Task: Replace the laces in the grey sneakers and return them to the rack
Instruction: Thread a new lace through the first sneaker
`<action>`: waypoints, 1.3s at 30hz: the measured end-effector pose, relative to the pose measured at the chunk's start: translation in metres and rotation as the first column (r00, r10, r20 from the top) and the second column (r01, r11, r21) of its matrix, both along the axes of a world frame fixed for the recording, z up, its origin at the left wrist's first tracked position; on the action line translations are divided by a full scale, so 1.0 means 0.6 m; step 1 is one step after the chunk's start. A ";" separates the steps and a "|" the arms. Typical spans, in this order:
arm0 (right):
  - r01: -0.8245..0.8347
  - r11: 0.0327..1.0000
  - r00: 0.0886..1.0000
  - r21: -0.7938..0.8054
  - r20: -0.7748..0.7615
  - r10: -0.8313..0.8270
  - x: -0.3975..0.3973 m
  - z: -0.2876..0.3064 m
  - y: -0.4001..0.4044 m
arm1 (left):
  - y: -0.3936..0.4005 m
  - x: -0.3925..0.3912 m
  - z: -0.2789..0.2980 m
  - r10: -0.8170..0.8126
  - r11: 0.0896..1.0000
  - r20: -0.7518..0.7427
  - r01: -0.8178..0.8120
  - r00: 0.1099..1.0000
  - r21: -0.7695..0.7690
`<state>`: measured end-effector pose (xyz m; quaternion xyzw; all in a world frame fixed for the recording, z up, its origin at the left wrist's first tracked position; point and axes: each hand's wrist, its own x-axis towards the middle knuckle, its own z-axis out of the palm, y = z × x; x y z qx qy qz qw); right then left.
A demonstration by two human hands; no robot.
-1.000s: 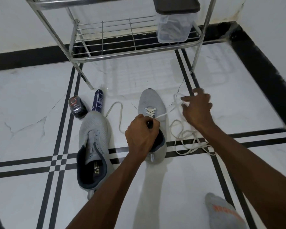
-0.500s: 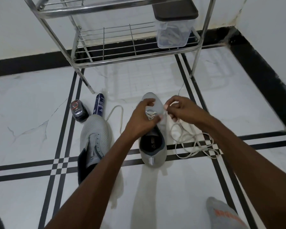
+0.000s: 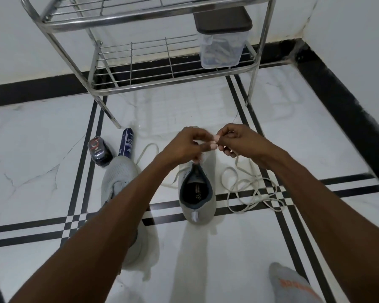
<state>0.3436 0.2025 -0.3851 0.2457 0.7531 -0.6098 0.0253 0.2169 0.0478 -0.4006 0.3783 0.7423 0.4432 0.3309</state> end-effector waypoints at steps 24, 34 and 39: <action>-0.086 0.996 0.996 -0.017 -0.003 0.086 -0.010 -0.002 -0.035 | -0.045 0.004 -0.035 0.376 0.926 -0.122 -0.376 0.918 0.025; -0.118 0.993 0.993 -0.009 -0.005 0.118 -0.020 -0.010 -0.066 | -0.105 0.051 -0.064 0.418 0.902 -0.163 -0.429 0.894 -0.037; -0.156 0.979 0.987 0.128 0.047 0.151 -0.037 -0.021 -0.074 | -0.117 0.053 -0.065 0.321 0.930 -0.157 -0.342 0.934 -0.132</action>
